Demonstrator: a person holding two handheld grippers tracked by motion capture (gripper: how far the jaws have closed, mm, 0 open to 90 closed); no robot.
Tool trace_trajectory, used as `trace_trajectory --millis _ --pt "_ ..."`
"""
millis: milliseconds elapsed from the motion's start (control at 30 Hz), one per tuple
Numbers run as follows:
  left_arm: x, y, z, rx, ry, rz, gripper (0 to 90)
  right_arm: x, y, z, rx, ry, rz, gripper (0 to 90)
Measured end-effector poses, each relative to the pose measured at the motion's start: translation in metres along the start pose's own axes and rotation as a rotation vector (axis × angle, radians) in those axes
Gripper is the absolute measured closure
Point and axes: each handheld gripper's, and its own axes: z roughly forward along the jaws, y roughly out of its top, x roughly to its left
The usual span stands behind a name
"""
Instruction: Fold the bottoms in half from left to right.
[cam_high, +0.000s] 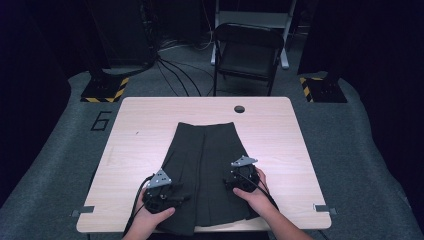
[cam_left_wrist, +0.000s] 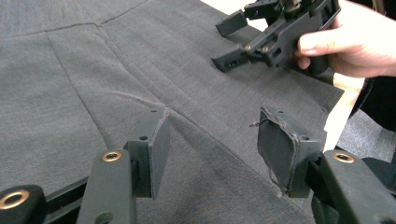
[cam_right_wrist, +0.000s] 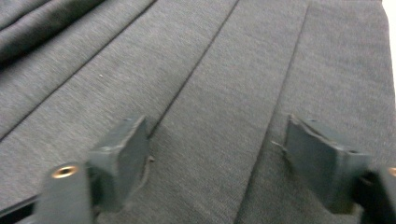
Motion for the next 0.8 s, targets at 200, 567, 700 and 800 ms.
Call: trace_trajectory --millis 200,567,700,800 --pt "-0.001 -0.012 0.007 0.015 0.007 -0.005 43.7 0.003 0.015 -0.003 -0.018 0.029 0.006 31.7" --pt "-0.005 -0.025 0.011 0.044 0.002 0.004 41.9 0.011 0.051 -0.007 -0.061 0.085 0.014 29.7" --pt "-0.008 -0.028 0.014 0.050 0.005 0.014 41.9 0.021 0.067 -0.003 -0.096 0.092 -0.025 26.0" --pt "-0.010 -0.031 0.016 0.070 0.007 0.022 41.9 0.028 0.074 0.001 -0.091 0.111 -0.020 20.3"
